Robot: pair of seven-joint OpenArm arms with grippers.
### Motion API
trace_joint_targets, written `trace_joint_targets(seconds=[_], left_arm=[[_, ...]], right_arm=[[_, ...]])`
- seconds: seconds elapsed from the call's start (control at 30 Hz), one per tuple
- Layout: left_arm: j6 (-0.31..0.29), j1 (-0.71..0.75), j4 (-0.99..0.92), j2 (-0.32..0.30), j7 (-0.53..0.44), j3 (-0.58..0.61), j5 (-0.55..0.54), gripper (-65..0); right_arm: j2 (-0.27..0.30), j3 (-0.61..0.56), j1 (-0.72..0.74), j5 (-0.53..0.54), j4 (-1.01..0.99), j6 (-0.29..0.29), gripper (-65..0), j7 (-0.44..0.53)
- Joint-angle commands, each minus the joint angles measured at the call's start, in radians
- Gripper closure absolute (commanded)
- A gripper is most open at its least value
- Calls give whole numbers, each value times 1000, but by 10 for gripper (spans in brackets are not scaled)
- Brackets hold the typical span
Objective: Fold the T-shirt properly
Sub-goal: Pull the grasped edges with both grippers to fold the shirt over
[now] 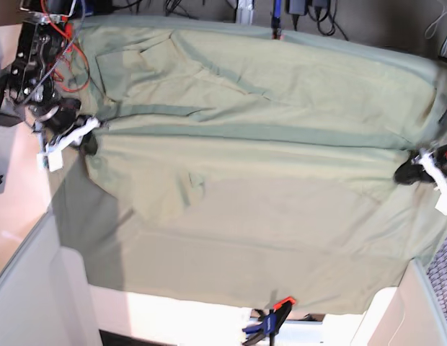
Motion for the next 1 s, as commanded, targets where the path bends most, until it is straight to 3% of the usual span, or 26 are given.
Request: trace_joint_targets(seconds=[0.0, 0.13, 0.33, 0.37, 0.43, 0.47, 0.5, 0.8, 0.97], left_arm=[[-8, 7, 34, -34, -10, -30, -17, 0], [-8, 92, 109, -36, 42, -95, -27, 0], [-8, 180, 189, -24, 40, -100, -24, 0], [-8, 181, 190, -19, 40, -100, -25, 0], [-8, 181, 190, -6, 32, -100, -25, 0], [-8, 181, 191, -1, 29, -100, -24, 0], [-8, 181, 192, 5, 29, -100, -23, 0], [-8, 184, 192, 16, 30, -100, -1, 0], [-8, 187, 192, 16, 32, -100, 0, 0]], right_arm=[[26, 18, -7, 3, 34, -3, 0, 21], [28, 60, -77, 18, 88, -3, 0, 21], [27, 92, -140, 47, 95, -3, 0, 21], [26, 92, -143, 46, 94, -3, -43, 21], [24, 93, -143, 33, 91, -3, -305, 19], [23, 93, -143, 27, 91, -3, -403, 19], [23, 94, -143, 24, 92, -3, -447, 17], [3, 213, -67, 66, 127, -5, -443, 44], [-61, 144, 99, 25, 40, -4, -443, 73]])
